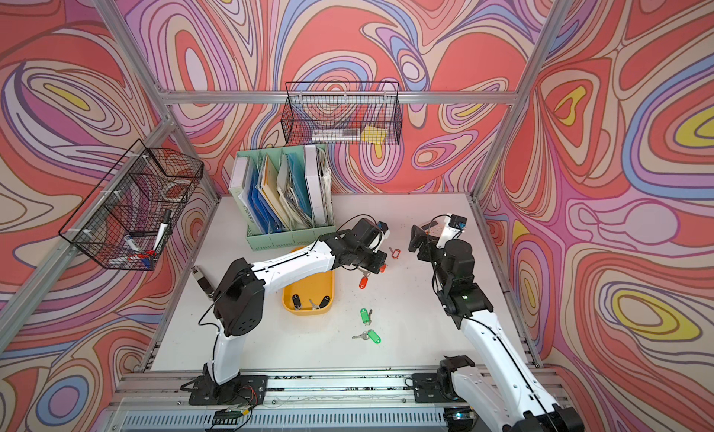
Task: Take the keys out of the storage box
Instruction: Place the key at the center of the board.
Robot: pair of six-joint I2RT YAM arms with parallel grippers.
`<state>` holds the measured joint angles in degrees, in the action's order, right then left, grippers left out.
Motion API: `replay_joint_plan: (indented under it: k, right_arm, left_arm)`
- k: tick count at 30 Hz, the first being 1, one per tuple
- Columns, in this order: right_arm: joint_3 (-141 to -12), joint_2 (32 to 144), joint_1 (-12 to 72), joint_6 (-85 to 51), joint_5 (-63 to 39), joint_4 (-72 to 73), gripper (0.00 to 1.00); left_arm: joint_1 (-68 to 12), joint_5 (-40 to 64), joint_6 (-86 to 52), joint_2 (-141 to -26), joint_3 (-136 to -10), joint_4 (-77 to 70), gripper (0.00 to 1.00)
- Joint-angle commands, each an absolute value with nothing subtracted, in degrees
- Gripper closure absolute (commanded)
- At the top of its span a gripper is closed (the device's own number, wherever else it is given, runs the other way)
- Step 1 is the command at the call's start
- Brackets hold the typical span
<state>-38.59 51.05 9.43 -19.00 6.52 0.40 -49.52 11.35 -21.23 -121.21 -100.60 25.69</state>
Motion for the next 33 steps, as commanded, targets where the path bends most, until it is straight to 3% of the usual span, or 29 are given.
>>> replay_joint_plan:
  k: [1, 14, 24, 33]
  right_arm:
    - [-39.5, 50.4, 9.2, -18.8, 7.0, 0.0, 0.02]
    - [-38.8, 50.6, 9.1, -19.5, 4.8, 0.8, 0.02]
    - [-38.8, 50.5, 9.1, -19.6, 4.8, 0.9, 0.02]
    - [-40.4, 49.7, 9.2, -18.9, 2.5, 0.5, 0.02]
  left_arm:
    - [-49.6, 17.6, -22.8, -125.3, -103.9, 23.6, 1.00]
    - [-49.6, 19.7, -23.7, -135.0, -111.4, 24.3, 1.00]
    - [-49.5, 16.4, -21.8, -132.6, -112.1, 26.1, 0.64]
    - [-49.4, 9.1, -19.7, -120.9, -104.5, 25.0, 0.44]
